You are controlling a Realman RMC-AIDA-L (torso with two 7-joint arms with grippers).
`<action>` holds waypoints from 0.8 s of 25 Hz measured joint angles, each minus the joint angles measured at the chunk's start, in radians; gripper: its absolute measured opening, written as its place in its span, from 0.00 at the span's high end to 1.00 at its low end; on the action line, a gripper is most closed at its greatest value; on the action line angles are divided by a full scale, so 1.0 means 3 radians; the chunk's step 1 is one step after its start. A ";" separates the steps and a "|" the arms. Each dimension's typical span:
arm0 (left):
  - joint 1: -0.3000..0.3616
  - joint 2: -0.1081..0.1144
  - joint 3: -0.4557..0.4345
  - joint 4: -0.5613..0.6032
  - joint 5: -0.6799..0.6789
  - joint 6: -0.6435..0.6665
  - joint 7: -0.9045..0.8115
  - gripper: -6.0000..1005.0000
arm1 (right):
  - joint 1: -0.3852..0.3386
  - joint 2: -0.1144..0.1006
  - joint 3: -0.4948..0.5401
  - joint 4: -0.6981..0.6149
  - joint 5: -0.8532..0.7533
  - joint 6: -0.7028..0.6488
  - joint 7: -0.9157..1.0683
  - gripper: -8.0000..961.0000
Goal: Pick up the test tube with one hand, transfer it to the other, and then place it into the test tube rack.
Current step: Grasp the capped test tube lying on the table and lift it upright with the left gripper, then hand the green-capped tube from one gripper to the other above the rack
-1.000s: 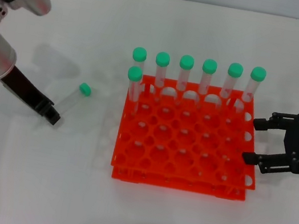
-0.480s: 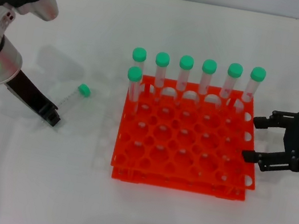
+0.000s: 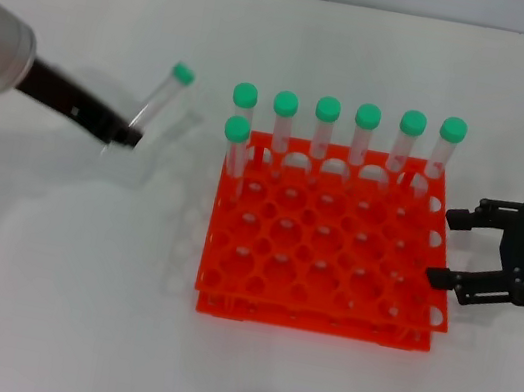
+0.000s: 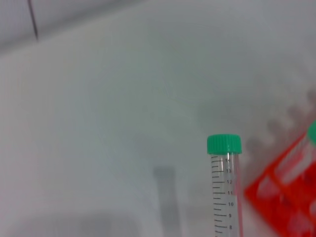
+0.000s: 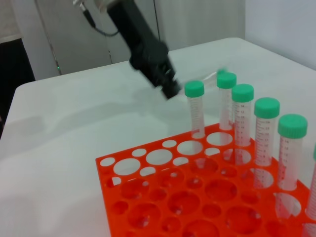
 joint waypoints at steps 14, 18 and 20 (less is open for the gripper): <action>0.0790 -0.0012 0.0035 -0.0009 -0.2443 -0.0943 0.2147 0.79 | -0.0013 0.0048 0.0010 -0.0004 0.0041 -0.0003 0.0007 0.15; 0.0702 0.0007 0.0003 -0.0495 -0.3068 -0.0745 0.2869 0.79 | -0.0012 0.0071 0.0009 -0.0005 0.0042 0.0012 -0.0004 0.15; 0.0588 0.0039 -0.0004 -0.0760 -0.3224 -0.0582 0.3124 0.79 | -0.0012 0.0085 0.0008 -0.0005 0.0042 0.0019 -0.0008 0.15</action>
